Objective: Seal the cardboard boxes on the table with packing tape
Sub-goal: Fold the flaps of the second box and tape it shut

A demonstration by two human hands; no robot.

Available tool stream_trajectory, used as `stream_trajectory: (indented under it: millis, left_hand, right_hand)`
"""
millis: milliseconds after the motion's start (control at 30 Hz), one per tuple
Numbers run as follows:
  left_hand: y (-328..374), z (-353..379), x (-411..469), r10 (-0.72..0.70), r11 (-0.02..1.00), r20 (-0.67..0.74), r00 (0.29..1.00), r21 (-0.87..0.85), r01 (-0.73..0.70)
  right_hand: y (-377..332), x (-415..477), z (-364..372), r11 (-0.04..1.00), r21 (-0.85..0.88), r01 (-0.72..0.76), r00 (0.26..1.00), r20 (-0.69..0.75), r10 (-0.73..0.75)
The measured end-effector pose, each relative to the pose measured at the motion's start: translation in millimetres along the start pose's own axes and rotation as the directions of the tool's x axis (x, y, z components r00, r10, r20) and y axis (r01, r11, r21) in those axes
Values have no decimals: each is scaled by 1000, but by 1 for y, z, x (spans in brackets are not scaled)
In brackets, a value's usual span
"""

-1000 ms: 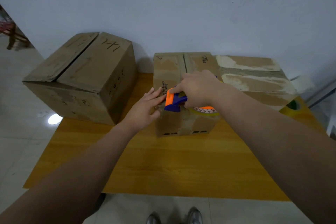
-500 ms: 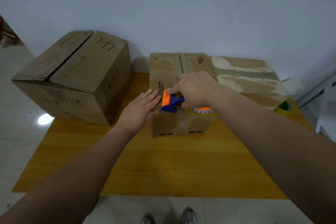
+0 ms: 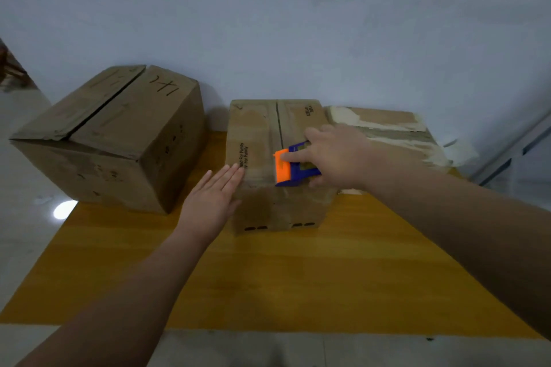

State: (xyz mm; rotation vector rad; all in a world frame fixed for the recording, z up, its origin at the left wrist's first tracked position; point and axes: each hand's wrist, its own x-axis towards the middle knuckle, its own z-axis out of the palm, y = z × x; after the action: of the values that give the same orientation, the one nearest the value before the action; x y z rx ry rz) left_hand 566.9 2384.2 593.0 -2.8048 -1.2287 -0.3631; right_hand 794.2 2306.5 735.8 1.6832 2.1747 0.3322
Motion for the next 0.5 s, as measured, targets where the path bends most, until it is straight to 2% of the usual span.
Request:
stream_trajectory:
  millis: [133, 400, 500]
  left_hand:
    - [9, -5, 1, -24, 1000, 18, 1000, -13, 24]
    - [18, -12, 6, -90, 996, 30, 995, -15, 91]
    - [32, -12, 7, -144, 989, 38, 989, 36, 143]
  right_hand:
    - [35, -27, 14, 999, 0, -53, 997, 51, 53]
    - [34, -9, 28, 1000, -15, -26, 996, 84, 27]
    - [35, -3, 24, 1000, -4, -9, 993, 115, 9]
